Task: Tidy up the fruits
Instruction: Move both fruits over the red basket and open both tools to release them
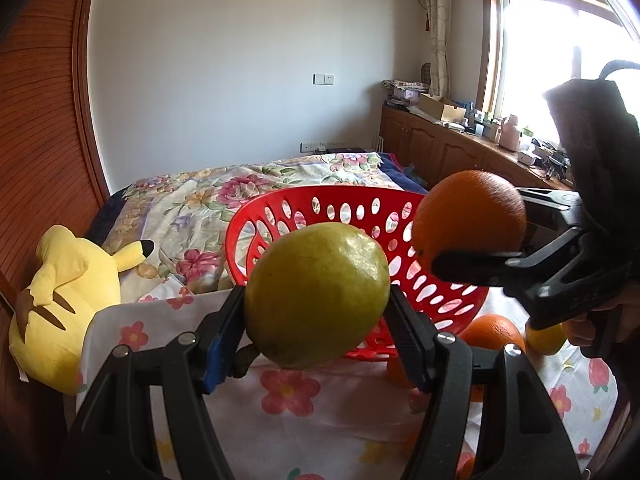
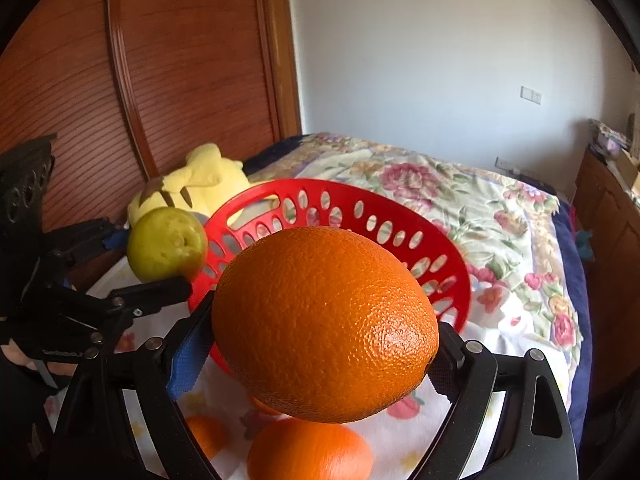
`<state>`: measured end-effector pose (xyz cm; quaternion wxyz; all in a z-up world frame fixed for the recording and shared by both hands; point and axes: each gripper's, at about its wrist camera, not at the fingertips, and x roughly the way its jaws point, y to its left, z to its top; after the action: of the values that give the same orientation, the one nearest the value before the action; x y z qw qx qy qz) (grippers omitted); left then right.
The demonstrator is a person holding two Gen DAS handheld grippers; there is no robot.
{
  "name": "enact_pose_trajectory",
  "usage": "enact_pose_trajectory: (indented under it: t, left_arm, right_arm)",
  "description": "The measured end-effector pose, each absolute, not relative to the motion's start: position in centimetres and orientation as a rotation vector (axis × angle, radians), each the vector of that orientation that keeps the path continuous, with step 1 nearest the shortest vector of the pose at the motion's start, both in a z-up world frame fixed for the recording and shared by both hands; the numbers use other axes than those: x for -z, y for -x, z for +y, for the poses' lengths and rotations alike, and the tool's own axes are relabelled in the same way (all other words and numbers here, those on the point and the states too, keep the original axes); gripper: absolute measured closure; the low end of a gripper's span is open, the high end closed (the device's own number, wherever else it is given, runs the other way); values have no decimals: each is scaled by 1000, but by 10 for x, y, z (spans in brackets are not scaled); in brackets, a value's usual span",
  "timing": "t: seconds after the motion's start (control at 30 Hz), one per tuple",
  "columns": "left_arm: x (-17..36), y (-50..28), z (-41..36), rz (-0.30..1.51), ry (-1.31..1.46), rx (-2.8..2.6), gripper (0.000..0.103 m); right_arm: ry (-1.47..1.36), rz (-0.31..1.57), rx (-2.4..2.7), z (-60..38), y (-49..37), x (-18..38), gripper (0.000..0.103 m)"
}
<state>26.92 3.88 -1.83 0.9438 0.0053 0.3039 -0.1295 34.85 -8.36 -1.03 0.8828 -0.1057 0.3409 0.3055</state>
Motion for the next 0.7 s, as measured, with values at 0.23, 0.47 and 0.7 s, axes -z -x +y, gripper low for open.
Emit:
enact_pose_trajectory:
  t: [0.23,0.47,0.7]
  left_arm:
    - [19,-276,40,622,-25,267,36]
    - [20,-278,42,621,-17,263,36]
    - [22,-280,45,623,-10,264,36]
  right_arm:
    - [285,755,-628,-68,-364,27,11]
    - [351,813,-640,-55,-374,42,11]
    - [413,879,-628,-46,-387,56,11]
